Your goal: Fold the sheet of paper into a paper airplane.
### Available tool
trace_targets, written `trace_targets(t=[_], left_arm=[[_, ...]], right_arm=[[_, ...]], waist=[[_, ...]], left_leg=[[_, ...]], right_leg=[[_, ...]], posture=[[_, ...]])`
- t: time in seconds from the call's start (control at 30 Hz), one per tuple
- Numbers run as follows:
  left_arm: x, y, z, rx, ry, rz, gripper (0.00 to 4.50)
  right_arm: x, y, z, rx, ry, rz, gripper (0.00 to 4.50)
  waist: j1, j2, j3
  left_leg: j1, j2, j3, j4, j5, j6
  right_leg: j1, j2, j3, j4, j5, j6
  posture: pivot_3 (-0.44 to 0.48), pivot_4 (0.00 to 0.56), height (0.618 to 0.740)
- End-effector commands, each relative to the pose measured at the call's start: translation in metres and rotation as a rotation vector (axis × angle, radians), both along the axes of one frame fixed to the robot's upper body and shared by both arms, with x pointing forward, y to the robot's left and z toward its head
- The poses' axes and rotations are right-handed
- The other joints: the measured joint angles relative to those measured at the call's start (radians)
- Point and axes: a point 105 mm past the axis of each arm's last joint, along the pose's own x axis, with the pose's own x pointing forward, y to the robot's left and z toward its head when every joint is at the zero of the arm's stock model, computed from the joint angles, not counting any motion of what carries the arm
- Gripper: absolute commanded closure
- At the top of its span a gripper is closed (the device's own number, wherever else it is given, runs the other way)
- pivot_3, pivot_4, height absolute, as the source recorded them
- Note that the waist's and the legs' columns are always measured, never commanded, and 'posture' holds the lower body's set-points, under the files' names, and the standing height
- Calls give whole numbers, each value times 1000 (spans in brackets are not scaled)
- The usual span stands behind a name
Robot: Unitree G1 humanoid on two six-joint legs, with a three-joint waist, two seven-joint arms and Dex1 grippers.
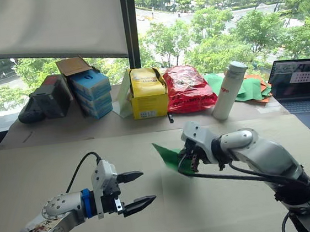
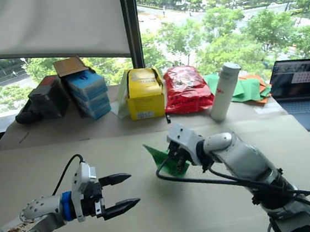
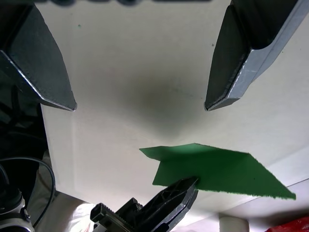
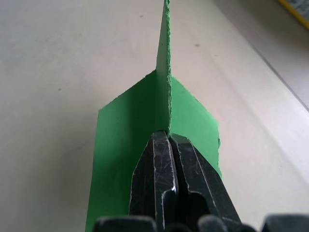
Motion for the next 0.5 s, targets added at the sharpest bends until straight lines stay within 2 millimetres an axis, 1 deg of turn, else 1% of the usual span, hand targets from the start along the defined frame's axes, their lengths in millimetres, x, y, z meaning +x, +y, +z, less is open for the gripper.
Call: trace_targets(t=[0.03, 0.1, 0.13, 0.2, 0.27, 0.3, 0.37, 0.5], left_arm=[[2, -10, 15, -49, -54, -14, 0], [5, -15, 20, -79, -61, -15, 0], [6, -18, 23, -91, -71, -17, 0], [8, -24, 26, -97, -83, -28, 0], [8, -28, 28, -96, -87, -40, 0], [9, -29, 28, -98, -87, -43, 0], [9, -33, 29, -108, -80, -56, 0], [7, -38, 29, -111, -73, -80, 0]], right_arm=[[18, -52, 13, 55, -29, -266, 4485], [26, -78, 16, 84, -24, -411, 4485], [30, -97, 16, 91, -24, -508, 4485], [33, -124, 13, 93, -15, -642, 4485], [33, -152, 7, 38, -7, -760, 4485], [32, -162, 4, 13, 2, -800, 4485], [33, -174, 1, 12, 19, -847, 4485], [34, -181, -8, 1, 60, -875, 4485]], waist=[[-1, 0, 0], [-2, 0, 0], [-2, 0, 0], [-3, 0, 0], [-2, 0, 0], [-2, 0, 0], [-3, 0, 0], [-8, 0, 0]], left_leg=[[0, 0, 0, 0, 0, 0], [0, 0, 1, -1, 0, 0], [0, 0, 1, -1, 0, 0], [0, 0, 1, 0, 0, 0], [0, 0, 2, 0, 0, 0], [0, 0, 2, 0, 0, 0], [0, 0, 3, 0, 1, 1], [0, 0, 4, 0, 1, 1]], right_leg=[[0, 0, 0, 0, 0, 0], [0, 0, 1, 0, 0, 0], [0, 0, 1, 0, 0, 0], [0, 0, 1, 1, 0, 0], [0, 0, 1, 1, 0, 0], [0, 0, 1, 1, 0, 0], [0, 1, 2, 1, 0, 0], [0, 1, 3, 1, 0, 0]], posture=[[0, 150, 740], [0, 150, 740], [0, 150, 740], [0, 150, 740], [0, 150, 740], [0, 150, 740], [0, 150, 740], [0, 150, 740]])
